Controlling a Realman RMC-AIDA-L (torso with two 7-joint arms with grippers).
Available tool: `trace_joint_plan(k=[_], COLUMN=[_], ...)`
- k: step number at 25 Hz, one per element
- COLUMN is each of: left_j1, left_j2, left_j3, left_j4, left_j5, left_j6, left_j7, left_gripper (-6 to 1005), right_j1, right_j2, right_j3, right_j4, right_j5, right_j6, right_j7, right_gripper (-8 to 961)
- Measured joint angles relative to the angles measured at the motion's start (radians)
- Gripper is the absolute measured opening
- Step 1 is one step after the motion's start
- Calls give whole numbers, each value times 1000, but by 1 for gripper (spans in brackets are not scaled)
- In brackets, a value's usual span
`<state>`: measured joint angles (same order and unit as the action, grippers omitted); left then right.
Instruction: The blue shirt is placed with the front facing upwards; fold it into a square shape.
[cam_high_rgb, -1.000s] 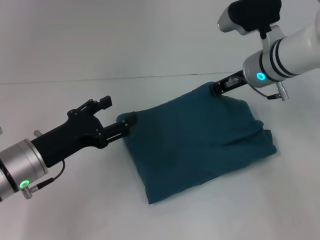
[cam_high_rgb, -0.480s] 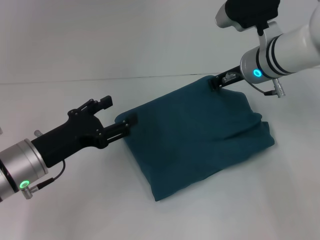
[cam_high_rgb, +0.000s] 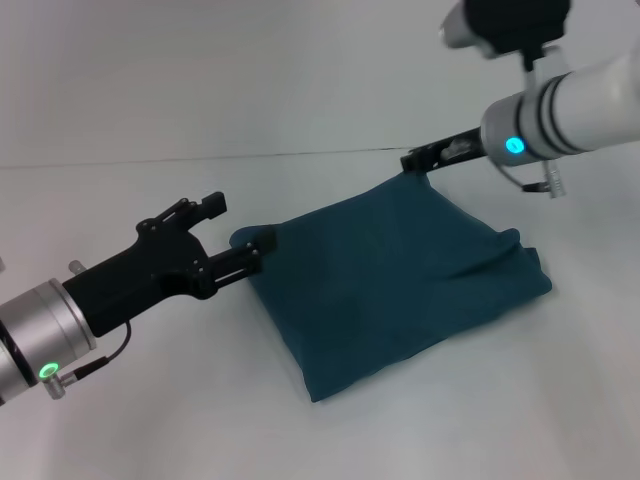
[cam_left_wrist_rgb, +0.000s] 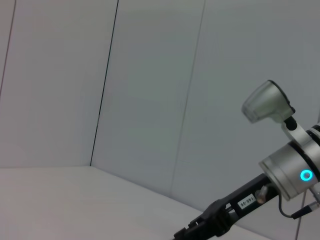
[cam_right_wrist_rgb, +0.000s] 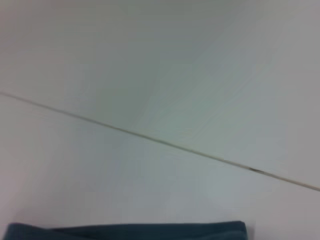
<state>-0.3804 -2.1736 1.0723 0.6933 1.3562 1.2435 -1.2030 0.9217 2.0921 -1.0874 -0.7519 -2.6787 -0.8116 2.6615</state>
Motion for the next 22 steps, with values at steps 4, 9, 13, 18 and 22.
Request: trace_joint_plan(k=[4,9,13,18,22], left_j1=[3,13,14,10,1], left_j2=[0,0,0,0,0], left_j3=[0,-8,-11,-10,7], left_j4=[0,-5,-19,-34,-46], left_j5=[4,1,0,1,7], left_j6=[12,26,33,51,47], left_j7=[1,11,23,69,81], left_gripper=[887,887,887,887,887], right_j1=[-100,-246,-370,-442,-444], right_j2=[0,-2,-2,-16,-17], right_j3=[-2,-4,-16,29,86], right_j4=[-157,-274,-349,-417,-419], right_j5=[52,132,243,361,326], right_j6=[-90,-189,-219,-331,-372], right_j7=[-65,-186,-305,-483,-520], right_gripper=[217,428,527,419,314])
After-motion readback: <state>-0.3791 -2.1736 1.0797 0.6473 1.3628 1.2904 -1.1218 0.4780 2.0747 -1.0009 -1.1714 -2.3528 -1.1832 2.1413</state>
